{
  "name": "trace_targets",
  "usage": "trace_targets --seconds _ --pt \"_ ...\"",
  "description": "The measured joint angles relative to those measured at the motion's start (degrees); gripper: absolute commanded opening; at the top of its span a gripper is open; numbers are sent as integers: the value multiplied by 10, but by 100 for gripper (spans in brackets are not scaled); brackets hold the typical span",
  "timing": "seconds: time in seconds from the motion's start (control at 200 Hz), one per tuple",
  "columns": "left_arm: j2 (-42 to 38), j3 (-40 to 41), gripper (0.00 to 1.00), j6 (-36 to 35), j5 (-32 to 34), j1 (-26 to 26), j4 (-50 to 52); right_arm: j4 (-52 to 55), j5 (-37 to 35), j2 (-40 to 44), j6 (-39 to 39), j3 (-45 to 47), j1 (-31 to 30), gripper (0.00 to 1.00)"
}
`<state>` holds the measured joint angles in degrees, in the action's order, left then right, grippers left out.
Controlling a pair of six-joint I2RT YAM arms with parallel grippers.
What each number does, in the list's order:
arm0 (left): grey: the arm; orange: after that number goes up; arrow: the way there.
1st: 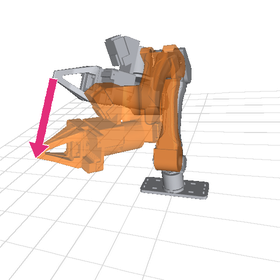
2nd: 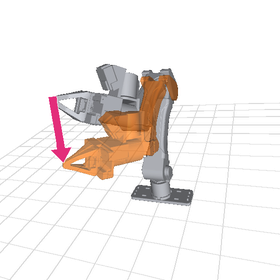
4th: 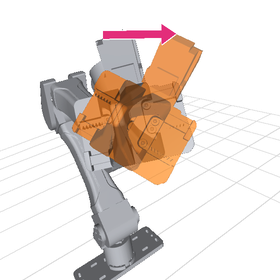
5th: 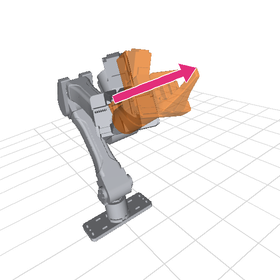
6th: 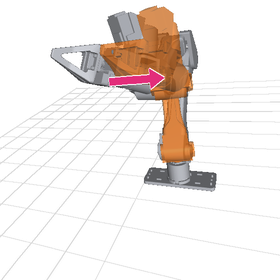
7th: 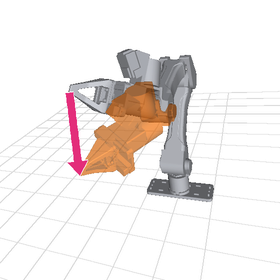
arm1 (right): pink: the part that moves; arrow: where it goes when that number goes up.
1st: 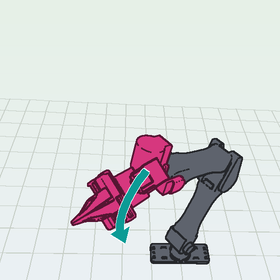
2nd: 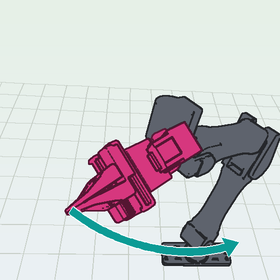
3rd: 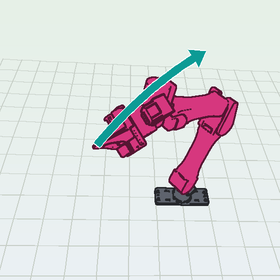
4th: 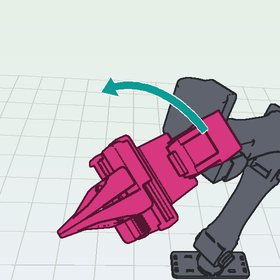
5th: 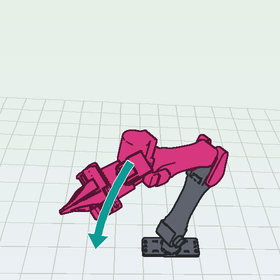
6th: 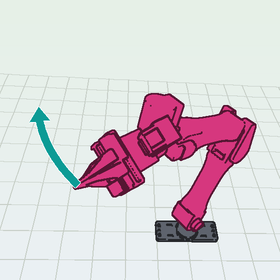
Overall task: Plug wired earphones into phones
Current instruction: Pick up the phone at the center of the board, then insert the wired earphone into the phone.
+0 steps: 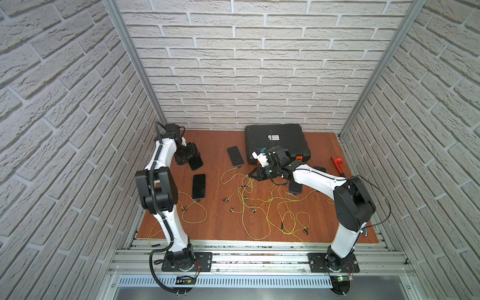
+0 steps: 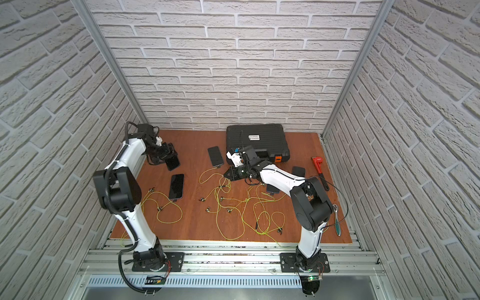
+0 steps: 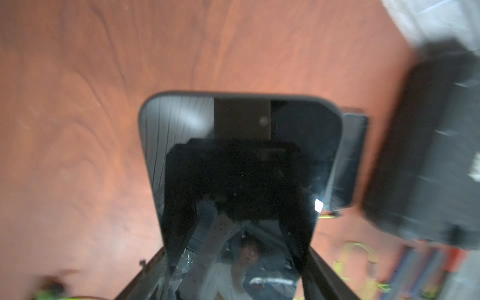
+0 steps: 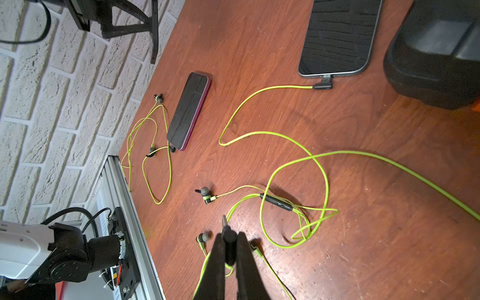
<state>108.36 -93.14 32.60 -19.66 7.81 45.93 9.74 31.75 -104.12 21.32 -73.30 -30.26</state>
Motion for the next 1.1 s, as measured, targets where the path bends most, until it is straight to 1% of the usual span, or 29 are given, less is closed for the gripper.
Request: trace_targets --seconds 0.045,0.11,0.19,0.28,0.33,0.4,0.465,0.53,0.65,0.73,0.825,0.96,1.1 --pt "-32 52 48 44 -15 -9 -43 -4 3 -1 -4 0 -1 6" --pt "-67 112 44 105 -30 -37 -98 -12 8 -5 -7 0 -3 6" --pt "-99 171 39 191 -42 -92 -166 -23 14 -13 -9 -1 -10 6" --pt "-129 234 26 285 -52 -152 -251 -44 15 -16 -10 2 -19 6" --pt "-148 272 21 351 -59 -178 -301 -68 15 -14 -10 7 -24 6" --pt "-172 315 18 427 -59 -195 -349 -102 8 -10 -10 23 -31 6" --pt "-187 343 18 494 -57 -197 -384 -122 -6 0 -10 45 -35 6" --pt "-193 356 17 546 -57 -194 -412 -135 -23 12 -12 67 -38 6" --pt "-194 358 10 622 -64 -191 -447 -153 -59 37 -19 100 -40 6" --pt "-194 362 8 679 -75 -192 -477 -167 -82 56 -25 117 -40 6" --pt "-194 368 6 724 -89 -197 -497 -201 -110 79 -33 138 -40 6" --pt "-194 373 0 757 -101 -207 -511 -250 -149 101 -49 161 -40 6" --pt "-194 373 0 774 -105 -219 -516 -289 -177 101 -68 162 -40 6"
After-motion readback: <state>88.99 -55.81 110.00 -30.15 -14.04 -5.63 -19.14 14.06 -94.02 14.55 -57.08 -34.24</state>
